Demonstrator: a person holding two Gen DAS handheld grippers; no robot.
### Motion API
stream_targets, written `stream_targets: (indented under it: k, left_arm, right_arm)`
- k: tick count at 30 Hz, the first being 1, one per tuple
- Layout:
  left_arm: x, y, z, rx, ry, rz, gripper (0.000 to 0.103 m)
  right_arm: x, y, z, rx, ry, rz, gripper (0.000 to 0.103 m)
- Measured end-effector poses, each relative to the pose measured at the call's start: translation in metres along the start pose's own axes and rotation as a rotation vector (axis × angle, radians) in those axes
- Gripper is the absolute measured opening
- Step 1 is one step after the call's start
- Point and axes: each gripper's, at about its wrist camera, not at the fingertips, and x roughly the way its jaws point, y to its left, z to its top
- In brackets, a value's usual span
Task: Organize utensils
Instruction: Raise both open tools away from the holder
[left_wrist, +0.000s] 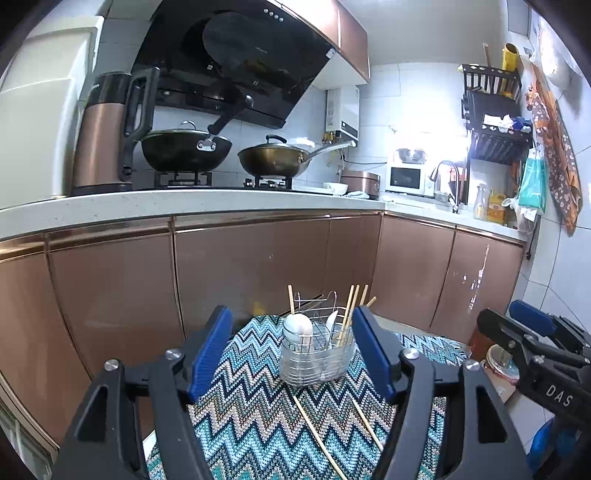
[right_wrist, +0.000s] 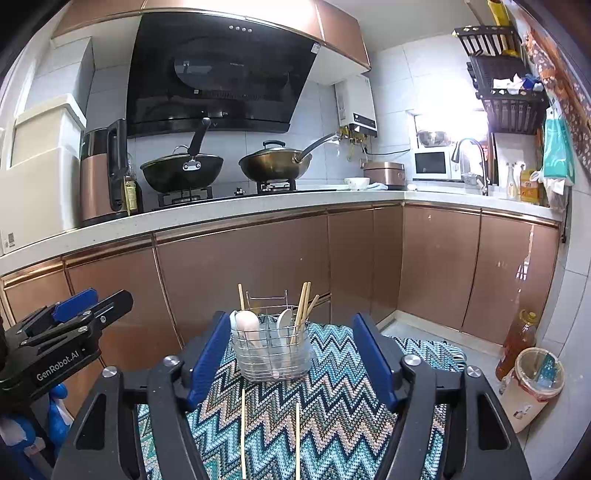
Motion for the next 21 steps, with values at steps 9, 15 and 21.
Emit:
stream_targets:
  k: [9, 15, 21]
  left_arm:
    - [-0.030, 0.001, 0.001, 0.010, -0.049, 0.020, 0.073]
    - [-0.041, 0.000, 0.003, 0.018, -0.065, 0.032, 0.074]
    - [-0.049, -0.001, 0.004, 0.032, -0.086, 0.063, 0.078]
  right_arm:
    - [-0.030, 0.008, 0.000, -0.025, -0.045, -0.040, 0.098]
    - [-0.040, 0.010, -0.002, -0.029, -0.054, -0.062, 0.103]
    - [-0.048, 0.013, -0.005, -0.046, -0.062, -0.103, 0.103]
